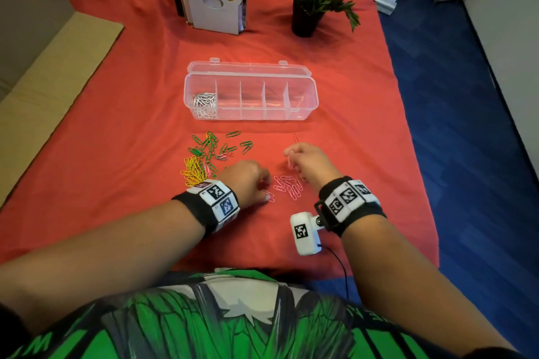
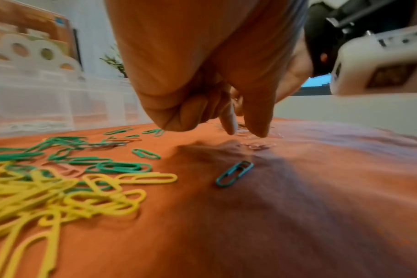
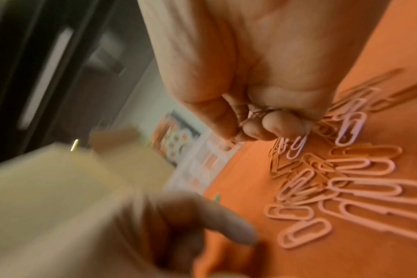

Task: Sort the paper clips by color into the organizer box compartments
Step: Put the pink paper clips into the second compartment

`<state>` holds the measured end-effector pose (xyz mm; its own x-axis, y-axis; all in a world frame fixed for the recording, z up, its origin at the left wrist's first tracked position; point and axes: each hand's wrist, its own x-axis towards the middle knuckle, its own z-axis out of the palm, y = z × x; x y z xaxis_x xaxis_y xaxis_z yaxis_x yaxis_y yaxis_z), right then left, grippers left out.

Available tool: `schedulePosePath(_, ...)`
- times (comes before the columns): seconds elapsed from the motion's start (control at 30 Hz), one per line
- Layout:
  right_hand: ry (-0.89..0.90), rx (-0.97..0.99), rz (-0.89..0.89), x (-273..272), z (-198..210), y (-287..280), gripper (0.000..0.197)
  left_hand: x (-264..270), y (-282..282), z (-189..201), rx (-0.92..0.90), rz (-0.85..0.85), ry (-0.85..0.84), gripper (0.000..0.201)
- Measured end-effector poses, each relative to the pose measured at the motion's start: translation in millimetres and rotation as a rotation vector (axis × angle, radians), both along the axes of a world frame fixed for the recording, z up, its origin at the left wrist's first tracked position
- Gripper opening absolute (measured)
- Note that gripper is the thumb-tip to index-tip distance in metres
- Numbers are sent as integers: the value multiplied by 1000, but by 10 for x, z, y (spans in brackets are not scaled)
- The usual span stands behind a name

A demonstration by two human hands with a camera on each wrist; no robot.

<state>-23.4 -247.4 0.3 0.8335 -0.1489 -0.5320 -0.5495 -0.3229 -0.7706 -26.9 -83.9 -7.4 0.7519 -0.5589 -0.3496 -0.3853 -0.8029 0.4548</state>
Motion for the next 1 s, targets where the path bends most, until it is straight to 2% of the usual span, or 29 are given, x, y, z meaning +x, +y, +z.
schedulePosePath(0.1, 61, 434, -274, -130, 125, -142, 25, -52, -61, -56, 43, -92, -47, 26)
schedulePosePath(0.17, 97, 503, -307, -208, 123, -212, 24, -78, -87, -77, 82, -149, -83, 19)
schedulePosePath(0.2, 105, 439, -269, -231, 92, -225, 22, -87, -97, -84, 100, -171, -94, 18)
schedulePosePath(0.23, 104, 296, -178, -241, 56, -230, 19, -92, -104, -94, 114, -184, -99, 18)
schedulePosePath(0.33, 75, -337, 238, -286, -35, -215, 16, -76, -105, -102, 83, -179, -75, 20)
schedulePosePath(0.43, -16, -707, 425, -448, -77, -180, 14, -1, -73, -103, -35, -61, 35, 18)
schedulePosePath(0.5, -4, -855, 515, -549, -102, -144, 39, 47, -60, -67, -157, 169, 225, 11)
schedulePosePath(0.57, 2, -921, 538, -604, -113, -82, 51, 73, -56, 23, -413, 501, 580, 10)
schedulePosePath(0.63, -63, -927, 545, -608, -147, -7, 44, 98, -21, 146, -677, 730, 906, 7)
schedulePosePath(0.7, -119, -894, 564, -569, -162, 63, 36, 135, 30, 221, -785, 790, 1061, 20)
schedulePosePath(0.77, -132, -787, 528, -483, -167, 86, 29, 146, 5, 217, -761, 803, 1017, 27)
schedulePosePath(0.83, -113, -633, 453, -367, -170, 57, 19, 116, -59, 158, -596, 718, 788, 24)
schedulePosePath(0.93, -51, -296, 254, -241, -116, -18, 9, 60, -74, 14, -232, 320, 314, 8)
schedulePosePath(1.0, 21, 59, 34, -224, -18, -53, 18, 2, -49, -33, -69, 100, 138, 16)
